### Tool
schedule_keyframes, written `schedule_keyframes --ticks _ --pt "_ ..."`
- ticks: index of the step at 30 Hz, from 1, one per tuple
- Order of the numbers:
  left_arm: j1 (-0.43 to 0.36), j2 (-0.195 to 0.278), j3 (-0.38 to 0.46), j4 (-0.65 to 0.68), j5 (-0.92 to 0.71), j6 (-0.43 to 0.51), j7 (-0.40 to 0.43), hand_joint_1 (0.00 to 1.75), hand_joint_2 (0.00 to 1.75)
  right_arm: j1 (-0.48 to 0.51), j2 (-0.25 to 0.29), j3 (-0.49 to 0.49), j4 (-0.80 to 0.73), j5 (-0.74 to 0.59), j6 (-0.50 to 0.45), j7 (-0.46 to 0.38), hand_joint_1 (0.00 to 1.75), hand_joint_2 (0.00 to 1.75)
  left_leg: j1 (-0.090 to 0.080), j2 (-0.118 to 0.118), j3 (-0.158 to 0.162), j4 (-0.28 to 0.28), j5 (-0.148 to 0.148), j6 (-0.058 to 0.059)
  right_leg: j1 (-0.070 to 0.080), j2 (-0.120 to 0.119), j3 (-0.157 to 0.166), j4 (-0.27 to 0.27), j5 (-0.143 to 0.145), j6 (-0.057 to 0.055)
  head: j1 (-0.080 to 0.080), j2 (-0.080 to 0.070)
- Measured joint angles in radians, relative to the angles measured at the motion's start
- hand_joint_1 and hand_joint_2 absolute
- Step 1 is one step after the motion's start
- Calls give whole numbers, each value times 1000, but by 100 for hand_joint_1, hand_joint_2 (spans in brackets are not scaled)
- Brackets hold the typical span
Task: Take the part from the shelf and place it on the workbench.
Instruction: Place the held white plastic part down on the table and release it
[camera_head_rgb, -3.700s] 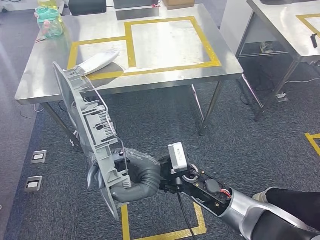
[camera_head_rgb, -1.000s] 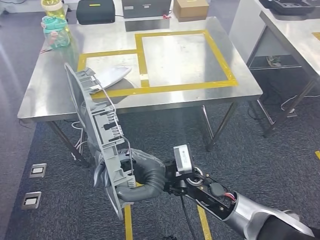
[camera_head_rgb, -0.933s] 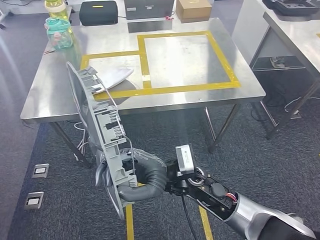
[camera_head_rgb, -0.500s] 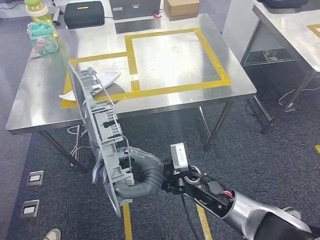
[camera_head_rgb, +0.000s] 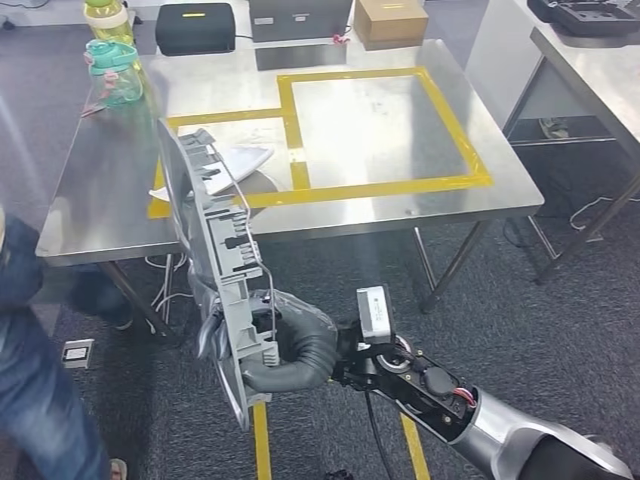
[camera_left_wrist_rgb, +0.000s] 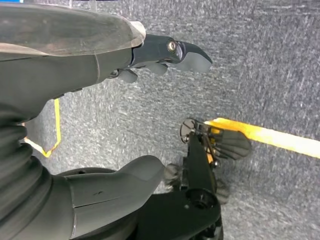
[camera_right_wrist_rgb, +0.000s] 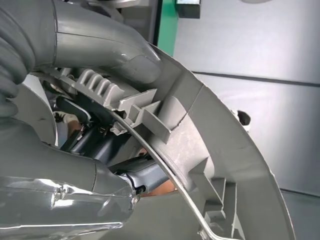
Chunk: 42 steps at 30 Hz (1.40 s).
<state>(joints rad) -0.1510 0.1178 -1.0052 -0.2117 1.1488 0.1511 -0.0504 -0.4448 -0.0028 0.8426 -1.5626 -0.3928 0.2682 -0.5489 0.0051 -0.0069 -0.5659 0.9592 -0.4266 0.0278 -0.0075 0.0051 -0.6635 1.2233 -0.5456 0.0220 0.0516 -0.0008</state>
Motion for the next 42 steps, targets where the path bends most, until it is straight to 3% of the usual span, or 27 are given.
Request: schedule_keyframes --ticks 2,3,5,8,10,12,13,14,15,17,19,22,24,25,27,28,29,30,32,34,36,39,40,42 --pt "2 -1 0 0 2 1 0 0 175 1 0 -3 0 13 -5 1 175 175 -4 -2 18 0 -12 -3 8 1 54 -142 88 -18 4 0" --pt "2 -2 0 0 4 2 0 0 175 -1 0 -5 0 23 -9 1 175 175 -6 -3 22 0 -17 -6 12 1 80 -203 113 -26 4 0" --pt "1 -3 0 0 8 2 0 0 175 -4 0 -6 0 46 -16 4 175 175 -7 -2 22 -1 -21 -14 17 1 105 -253 116 -33 2 0" --pt "3 -2 0 0 10 2 0 0 175 -6 1 -6 0 72 -25 7 175 175 -8 0 21 8 -32 -27 7 3 124 -280 115 -36 -1 0" --pt "2 -2 0 0 10 2 0 0 175 -10 1 -7 0 79 -28 6 175 175 -5 0 -19 89 -72 -37 0 1 139 -293 115 -39 -12 0" --pt "2 -3 0 0 10 2 0 0 175 -12 1 -8 0 81 -29 5 175 175 0 1 -103 226 -120 -47 1 -1 143 -294 111 -43 -23 0" --pt "3 -3 0 0 10 2 0 0 175 -11 1 -8 0 81 -30 5 175 175 3 1 -138 273 -125 -51 1 -1 146 -294 107 -43 -26 0" --pt "4 -3 0 0 10 3 0 0 175 -8 1 -8 0 80 -31 5 175 175 6 1 -155 283 -110 -53 1 0 149 -293 102 -43 -28 0" --pt "6 -3 0 0 10 3 0 0 175 -6 1 -8 0 80 -32 5 175 175 9 1 -150 251 -75 -55 0 1 154 -292 97 -41 -29 0" --pt "6 -1 0 0 10 5 0 0 175 -4 1 -9 0 80 -34 6 175 175 12 3 -94 111 9 -56 1 3 165 -288 83 -34 -32 0" --pt "2 -1 0 0 10 5 0 0 175 -5 1 -9 0 80 -36 6 175 175 11 3 -53 16 42 -50 4 4 169 -283 71 -24 -36 0" --pt "0 -2 0 0 10 5 0 0 175 -6 1 -10 0 80 -37 7 175 175 7 1 -45 3 31 -32 5 3 170 -282 59 -9 -32 0" --pt "1 -3 0 0 10 5 0 0 175 -6 1 -10 -1 80 -36 8 175 175 9 2 -37 1 25 -20 2 2 154 -242 32 1 -26 0" --pt "1 -3 0 0 11 5 0 0 175 -6 1 -10 -1 80 -36 7 175 175 11 2 -31 -1 21 -14 1 2 128 -188 7 5 -21 0" --pt "0 -2 0 0 11 5 0 0 175 -6 1 -11 0 80 -35 7 175 175 9 3 -23 0 13 -6 -1 1 47 -32 -51 11 -11 0" --pt "1 -2 0 0 11 5 0 0 175 -4 1 -10 0 80 -35 7 175 175 8 3 -18 0 9 -5 -2 1 10 29 -65 12 -8 0" --pt "2 -2 0 0 12 5 0 0 175 -3 0 -10 1 80 -35 8 175 175 7 2 -11 0 4 -4 -2 1 -12 55 -57 11 -6 0" --pt "4 -2 0 0 12 5 0 0 175 -2 0 -10 1 80 -35 8 175 175 7 1 -2 0 -2 -5 -2 1 -12 35 -28 9 -3 0" --pt "6 -3 0 0 12 5 0 0 175 -2 0 -10 1 79 -35 8 175 175 6 -2 18 -1 -15 -9 -1 1 38 -102 66 0 4 0" --pt "4 -4 0 0 12 5 0 0 175 -4 0 -10 1 79 -35 8 175 175 4 -3 27 -1 -23 -16 5 1 91 -224 115 -10 5 0" --pt "1 -5 0 0 12 5 0 0 175 -5 0 -10 2 79 -35 8 175 175 3 -2 25 -3 -25 -24 10 2 109 -257 110 -16 4 0" --pt "1 -4 0 0 12 5 0 0 175 -4 0 -11 1 79 -35 8 175 175 2 0 18 18 -41 -39 2 5 122 -275 109 -25 -3 0" --pt "0 -4 0 0 12 5 0 0 175 -4 0 -11 1 79 -35 8 175 175 2 0 -1 59 -62 -43 -1 4 127 -280 109 -30 -9 0" --pt "0 -4 0 0 11 5 0 0 175 -5 0 -12 1 79 -35 8 175 175 4 1 -78 198 -118 -48 -1 1 133 -282 105 -37 -20 0"
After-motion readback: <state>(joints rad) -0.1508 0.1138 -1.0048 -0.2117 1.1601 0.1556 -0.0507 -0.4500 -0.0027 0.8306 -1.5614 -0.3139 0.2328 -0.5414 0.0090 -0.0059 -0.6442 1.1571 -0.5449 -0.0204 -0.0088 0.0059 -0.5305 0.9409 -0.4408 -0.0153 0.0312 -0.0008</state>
